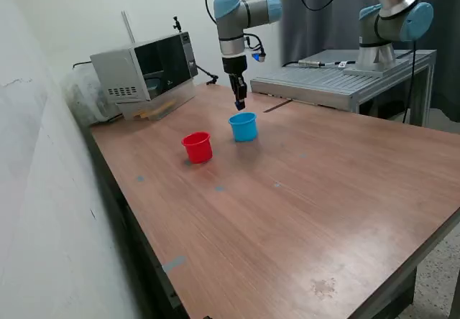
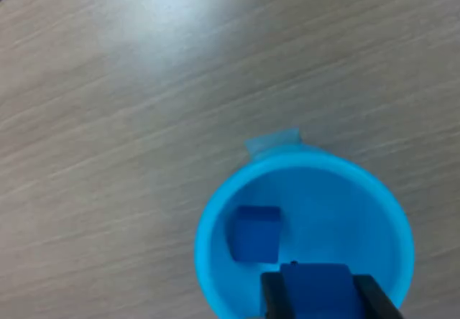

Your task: Place red objects in the red bin, and blue objects in the blue bin.

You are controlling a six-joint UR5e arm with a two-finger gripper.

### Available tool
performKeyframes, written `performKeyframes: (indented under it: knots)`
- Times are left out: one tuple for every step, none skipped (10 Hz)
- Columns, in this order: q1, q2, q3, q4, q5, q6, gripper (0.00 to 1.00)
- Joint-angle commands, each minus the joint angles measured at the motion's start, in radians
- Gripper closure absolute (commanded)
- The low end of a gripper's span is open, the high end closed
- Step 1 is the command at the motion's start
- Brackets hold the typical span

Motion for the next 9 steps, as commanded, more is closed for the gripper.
performKeyframes:
  knots:
    - [0.0, 0.002, 0.003, 0.002, -0.003, 0.0, 1.0]
    - [0.0, 0.002, 0.003, 0.001, -0.002, 0.0, 1.0]
    - [0.0, 0.002, 0.002, 0.001, -0.002, 0.0, 0.0]
    - [0.001, 0.002, 0.003, 0.002, -0.002, 0.0, 0.0]
    - [0.001, 0.002, 0.0, 0.002, -0.003, 0.0, 0.0]
    - [0.001, 0.002, 0.0, 0.004, -0.006, 0.0, 0.0]
    - [0.003, 0.0, 0.0, 0.004, -0.008, 0.0, 0.0]
    - [0.014, -0.006, 0.003, 0.008, -0.011, -0.003, 0.0]
    - [0.021, -0.035, 0.01, 0.067, -0.011, -0.003, 0.0]
